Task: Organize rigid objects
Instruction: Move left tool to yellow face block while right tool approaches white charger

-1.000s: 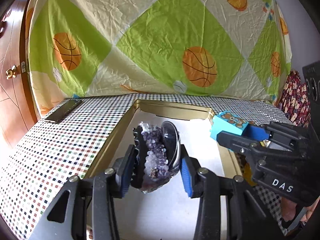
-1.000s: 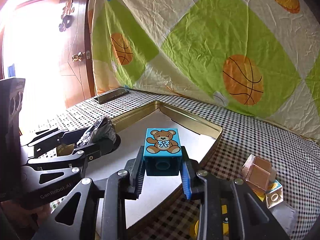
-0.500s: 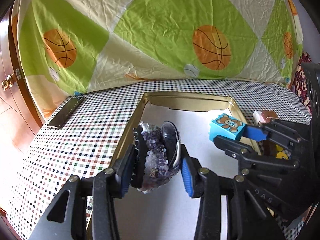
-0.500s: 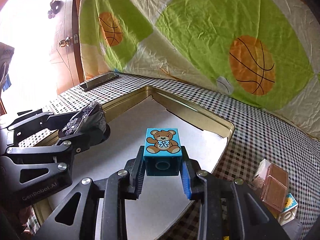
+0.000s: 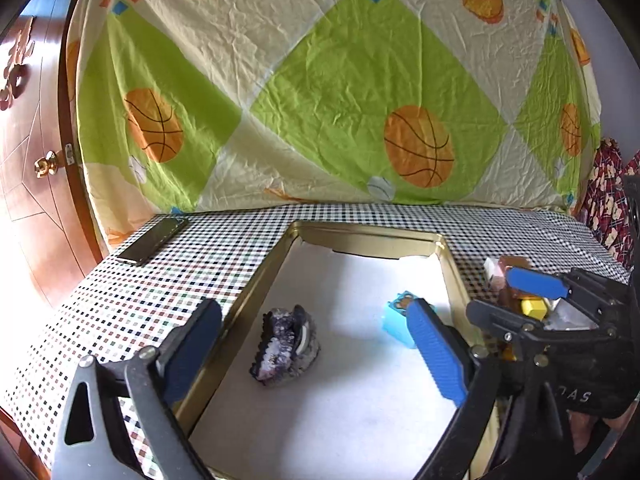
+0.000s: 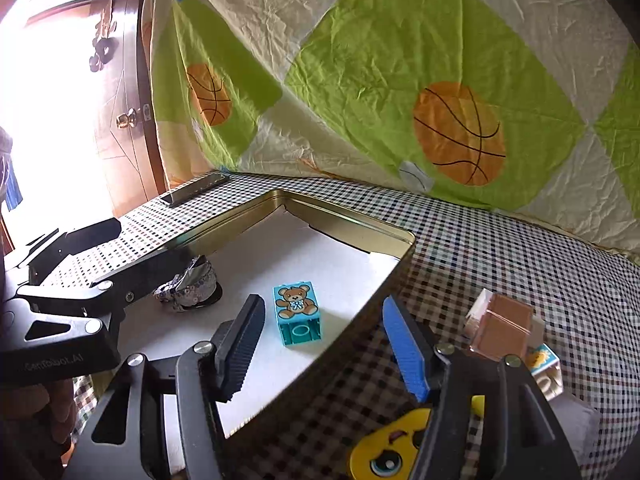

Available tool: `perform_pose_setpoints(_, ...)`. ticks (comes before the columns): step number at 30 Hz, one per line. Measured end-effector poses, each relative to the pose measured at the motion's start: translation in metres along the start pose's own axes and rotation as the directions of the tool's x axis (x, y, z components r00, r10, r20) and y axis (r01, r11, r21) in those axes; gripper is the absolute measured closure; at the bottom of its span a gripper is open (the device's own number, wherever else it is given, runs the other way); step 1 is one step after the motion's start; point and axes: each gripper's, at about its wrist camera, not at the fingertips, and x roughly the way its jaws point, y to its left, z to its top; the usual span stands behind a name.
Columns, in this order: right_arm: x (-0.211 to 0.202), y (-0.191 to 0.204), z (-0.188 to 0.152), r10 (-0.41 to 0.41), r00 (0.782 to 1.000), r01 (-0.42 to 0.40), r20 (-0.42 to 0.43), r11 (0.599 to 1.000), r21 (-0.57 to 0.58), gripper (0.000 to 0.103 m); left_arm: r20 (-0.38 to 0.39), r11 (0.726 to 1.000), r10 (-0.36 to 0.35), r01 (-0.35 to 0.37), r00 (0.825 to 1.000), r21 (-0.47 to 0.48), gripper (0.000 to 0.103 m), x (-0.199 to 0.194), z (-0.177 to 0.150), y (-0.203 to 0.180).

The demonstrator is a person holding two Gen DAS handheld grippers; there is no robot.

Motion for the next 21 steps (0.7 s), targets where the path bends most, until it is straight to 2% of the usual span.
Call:
perform_pose_setpoints(5, -0.06, -0.034, -0.031, -0.077, 0.995, 0.073, 0.063, 0.996, 0.058, 0.029, 0.012, 0.995, -0.095, 0.095, 0.995, 0.029, 0.006, -0.017, -0.015, -0.04)
perform_pose_setpoints(10, -0.098, -0.067, -0.063, -0.205, 0.975, 0.193, 0.083, 0.972, 0.135, 0.027, -0.004, 0.978, -0.187, 0.186, 0.982, 0.098, 0.006, -0.025, -0.026, -0.091)
perform_pose_setpoints(15, -0.101, -0.097, -0.079, -0.257, 0.965, 0.241, 0.051, 0.947, 0.213, 0.027, -0.045, 0.954, -0.231, 0.235, 0.972, 0.185, 0.007, -0.024, -0.036, -0.136)
perform_pose_setpoints(17, -0.099, -0.107, -0.082, -0.272, 0.962, 0.256, 0.037, 0.938, 0.235, 0.027, -0.069, 0.947, -0.235, 0.244, 0.97, 0.209, 0.012, -0.019, -0.038, -0.148)
perform_pose_setpoints(19, -0.096, -0.114, -0.085, -0.284, 0.959, 0.271, 0.02, 0.931, 0.246, 0.027, -0.108, 0.937, -0.248, 0.267, 0.963, 0.223, 0.024, -0.012, -0.038, -0.158)
perform_pose_setpoints(21, -0.093, -0.121, -0.088, -0.276, 0.961, 0.267, -0.006, 0.926, 0.267, 0.027, -0.142, 0.93, -0.263, 0.29, 0.954, 0.225, 0.024, -0.006, -0.037, -0.165)
